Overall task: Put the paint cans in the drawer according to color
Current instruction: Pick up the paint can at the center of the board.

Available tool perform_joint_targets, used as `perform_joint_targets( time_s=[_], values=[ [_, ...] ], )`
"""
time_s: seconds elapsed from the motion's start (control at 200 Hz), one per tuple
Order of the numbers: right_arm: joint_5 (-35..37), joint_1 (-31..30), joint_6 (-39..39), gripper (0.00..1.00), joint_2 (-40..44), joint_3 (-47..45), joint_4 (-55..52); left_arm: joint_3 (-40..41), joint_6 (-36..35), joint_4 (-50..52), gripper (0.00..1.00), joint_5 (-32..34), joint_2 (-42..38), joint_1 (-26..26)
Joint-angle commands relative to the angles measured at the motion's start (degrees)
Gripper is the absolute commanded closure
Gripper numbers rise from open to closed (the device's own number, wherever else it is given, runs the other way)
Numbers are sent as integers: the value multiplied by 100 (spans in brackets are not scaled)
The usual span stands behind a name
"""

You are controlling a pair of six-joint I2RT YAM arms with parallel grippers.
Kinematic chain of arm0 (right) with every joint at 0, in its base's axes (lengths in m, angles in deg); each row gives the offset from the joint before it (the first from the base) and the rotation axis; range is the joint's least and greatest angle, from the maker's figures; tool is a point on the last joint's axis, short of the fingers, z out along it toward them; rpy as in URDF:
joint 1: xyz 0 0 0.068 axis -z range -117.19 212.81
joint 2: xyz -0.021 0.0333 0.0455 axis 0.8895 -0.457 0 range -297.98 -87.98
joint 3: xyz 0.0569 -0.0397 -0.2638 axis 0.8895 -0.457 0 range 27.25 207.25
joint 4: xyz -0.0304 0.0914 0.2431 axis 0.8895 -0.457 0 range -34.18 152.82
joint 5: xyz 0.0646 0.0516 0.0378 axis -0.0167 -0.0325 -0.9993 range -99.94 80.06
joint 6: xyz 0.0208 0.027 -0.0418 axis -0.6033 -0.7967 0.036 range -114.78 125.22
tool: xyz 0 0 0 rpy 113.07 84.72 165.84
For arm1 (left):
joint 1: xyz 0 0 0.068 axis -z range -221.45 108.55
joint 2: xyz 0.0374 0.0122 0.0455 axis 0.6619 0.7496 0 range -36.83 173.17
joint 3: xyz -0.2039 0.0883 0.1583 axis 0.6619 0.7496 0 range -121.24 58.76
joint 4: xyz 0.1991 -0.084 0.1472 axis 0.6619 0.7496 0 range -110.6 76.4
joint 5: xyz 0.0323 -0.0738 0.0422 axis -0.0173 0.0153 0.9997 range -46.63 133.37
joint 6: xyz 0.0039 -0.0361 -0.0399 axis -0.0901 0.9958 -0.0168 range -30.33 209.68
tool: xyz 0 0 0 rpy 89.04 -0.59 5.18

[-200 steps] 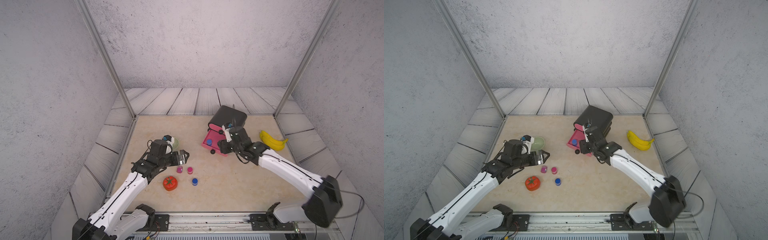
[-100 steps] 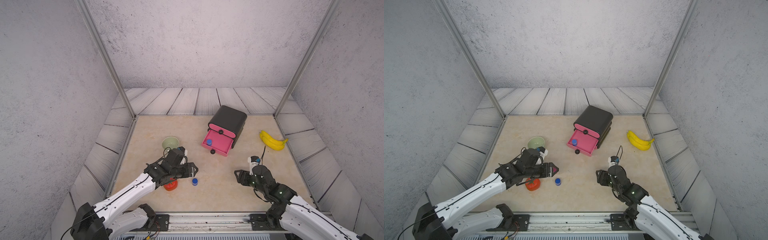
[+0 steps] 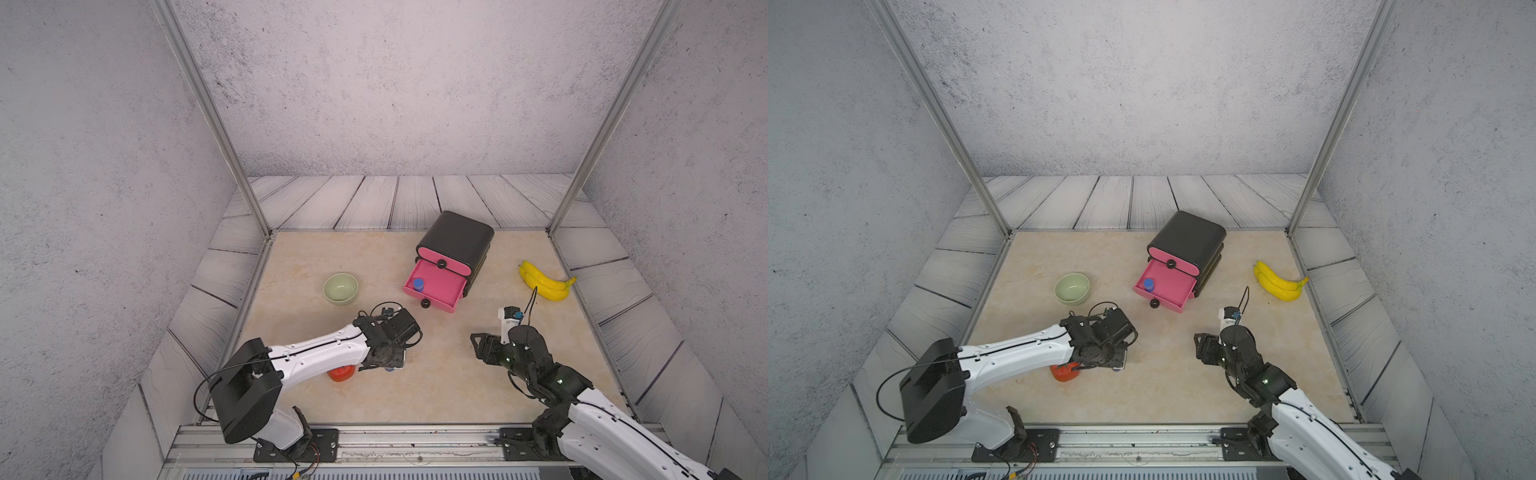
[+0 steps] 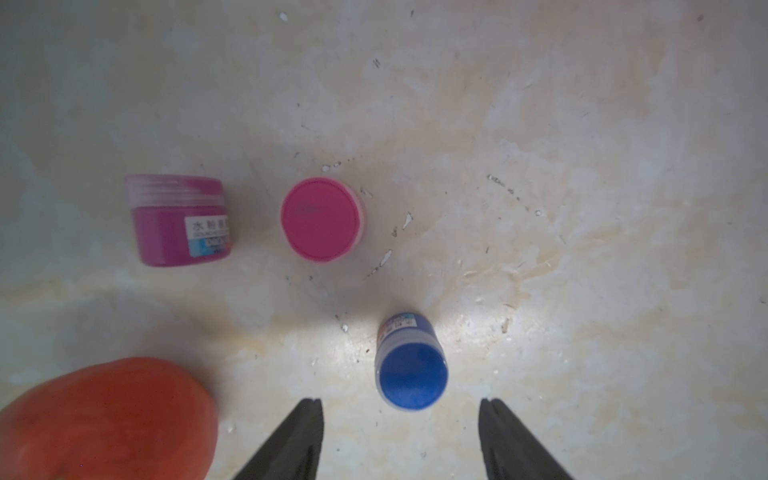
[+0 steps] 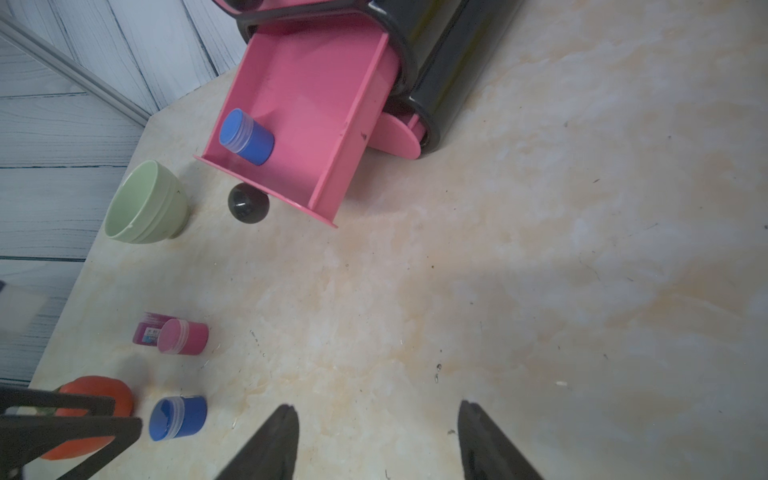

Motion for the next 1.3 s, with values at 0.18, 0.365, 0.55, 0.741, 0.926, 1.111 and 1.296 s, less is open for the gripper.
perform_joint_targets(
  time_s=[0.18,0.365,0.55,0.741,0.926,1.111,1.296],
  values=[
    [-387,191,364,35,-247,222,193,-235,-175,104,38,-104,668,3],
    [-386,212,421,35,-193,216,168,-332,-254,107,45,-166,881,1],
    [-402,242,423,35,-226,216,204,-444,-357,78,50,-324,1101,-6],
    [-367,272,461,35,-217,260,135,-587,-464,139,62,-423,1208,-32],
    [-334,306,469,35,-184,287,113,-774,-554,274,73,-548,1005,-40],
    [-229,344,491,35,-84,300,121,-1346,-627,311,73,-864,429,-289],
    [-154,403,416,35,187,210,109,-2565,-915,75,73,-942,605,-696]
  ],
)
